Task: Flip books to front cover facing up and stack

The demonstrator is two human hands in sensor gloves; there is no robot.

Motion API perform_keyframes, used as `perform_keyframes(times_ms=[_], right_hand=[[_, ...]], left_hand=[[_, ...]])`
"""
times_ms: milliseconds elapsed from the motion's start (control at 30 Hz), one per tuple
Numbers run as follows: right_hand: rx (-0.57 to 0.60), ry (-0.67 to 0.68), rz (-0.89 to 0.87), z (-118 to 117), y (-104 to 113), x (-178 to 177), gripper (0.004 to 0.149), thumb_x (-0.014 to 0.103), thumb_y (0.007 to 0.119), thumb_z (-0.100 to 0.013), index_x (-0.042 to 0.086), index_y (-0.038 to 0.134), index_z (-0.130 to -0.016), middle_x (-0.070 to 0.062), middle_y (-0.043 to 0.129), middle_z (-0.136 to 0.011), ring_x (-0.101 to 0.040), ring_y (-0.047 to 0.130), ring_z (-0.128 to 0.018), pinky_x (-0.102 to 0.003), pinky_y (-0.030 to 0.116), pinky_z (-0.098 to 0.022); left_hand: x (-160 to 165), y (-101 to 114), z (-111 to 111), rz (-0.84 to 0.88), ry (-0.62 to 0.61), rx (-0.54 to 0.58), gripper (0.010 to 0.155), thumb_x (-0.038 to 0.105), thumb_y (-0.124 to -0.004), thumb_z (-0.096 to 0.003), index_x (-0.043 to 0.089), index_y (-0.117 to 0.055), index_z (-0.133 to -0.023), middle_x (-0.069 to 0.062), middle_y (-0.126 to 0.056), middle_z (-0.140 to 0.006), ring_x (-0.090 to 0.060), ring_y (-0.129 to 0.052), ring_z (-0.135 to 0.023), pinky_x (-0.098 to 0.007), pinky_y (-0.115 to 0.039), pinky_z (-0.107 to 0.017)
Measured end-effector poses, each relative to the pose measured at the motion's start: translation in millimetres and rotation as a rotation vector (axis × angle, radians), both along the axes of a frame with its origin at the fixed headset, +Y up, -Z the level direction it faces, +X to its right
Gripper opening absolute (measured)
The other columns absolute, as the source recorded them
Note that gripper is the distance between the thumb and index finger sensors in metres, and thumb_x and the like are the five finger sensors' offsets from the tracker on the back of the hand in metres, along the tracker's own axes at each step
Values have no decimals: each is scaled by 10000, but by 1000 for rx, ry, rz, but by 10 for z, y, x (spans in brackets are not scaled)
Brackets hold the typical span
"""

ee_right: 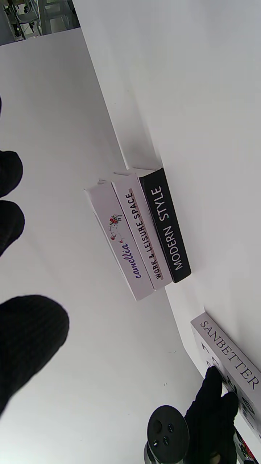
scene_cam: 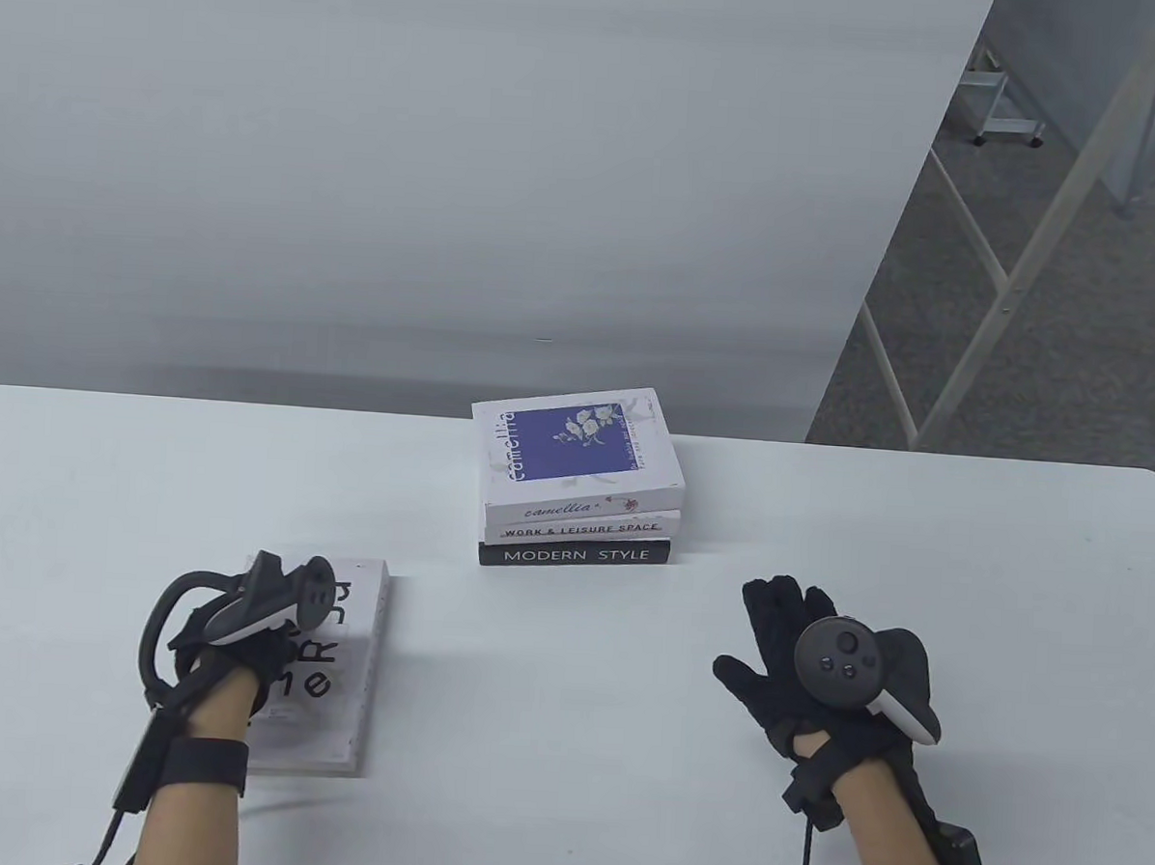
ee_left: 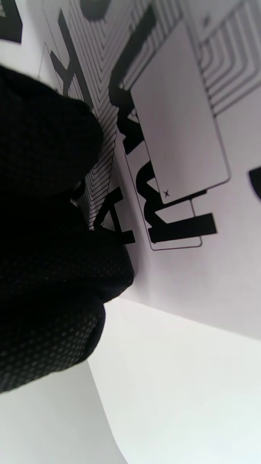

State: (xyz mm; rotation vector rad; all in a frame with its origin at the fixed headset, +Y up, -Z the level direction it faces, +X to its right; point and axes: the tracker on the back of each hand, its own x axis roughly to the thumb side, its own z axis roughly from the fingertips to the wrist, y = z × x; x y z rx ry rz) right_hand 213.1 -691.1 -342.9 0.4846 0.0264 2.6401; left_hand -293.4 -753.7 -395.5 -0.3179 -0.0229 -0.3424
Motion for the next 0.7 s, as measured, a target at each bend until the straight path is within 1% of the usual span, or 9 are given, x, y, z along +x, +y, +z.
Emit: perform_keyframes(times_ms=[167, 333, 433, 600, 700], right_hand=[[10, -3, 8, 18, 22, -9, 787, 514, 733, -497, 67, 411, -1058, -380, 346, -1055, -703, 336, -868, -832, 311, -511], [21, 2, 41, 26, -6, -53, 787, 513, 734, -497, 65, 411, -1058, -381, 346, -1055, -704, 337, -868, -833, 308, -512], [24, 9, 68, 29, -37, -100, 787, 514, 734, -496, 65, 413, -1057, -381, 346, -1055, -702, 338, -868, -833, 310, -510], [11, 22, 103, 39, -98, -172, 786, 513, 734, -496, 66, 414, -1057, -379, 347, -1055, -703, 339, -868, -832, 310, -511], [4, 27, 112, 41, -126, -203, 785, 515, 732, -496, 66, 414, -1057, -379, 348, -1055, -701, 339, -869, -833, 311, -511]], left_hand=[[260, 5, 80, 27, -20, 3, 560, 453, -850, -344, 336, -738, -880, 1, -838, -849, -180, -1067, -519, -330, -921, -404], [554, 14, 145, 44, -48, -9, 569, 468, -856, -344, 320, -748, -883, -21, -849, -838, -171, -1073, -497, -319, -927, -386], [764, 19, 181, 82, -61, 0, 570, 471, -859, -346, 296, -771, -882, -34, -869, -823, -159, -1078, -473, -311, -931, -370], [1095, 13, 216, 81, -123, 17, 572, 477, -859, -350, 299, -771, -886, -32, -870, -827, -137, -1073, -471, -294, -929, -371], [1351, 11, 239, 93, -168, 23, 574, 478, -859, -351, 301, -769, -889, -28, -868, -833, -136, -1069, -476, -293, -927, -375]])
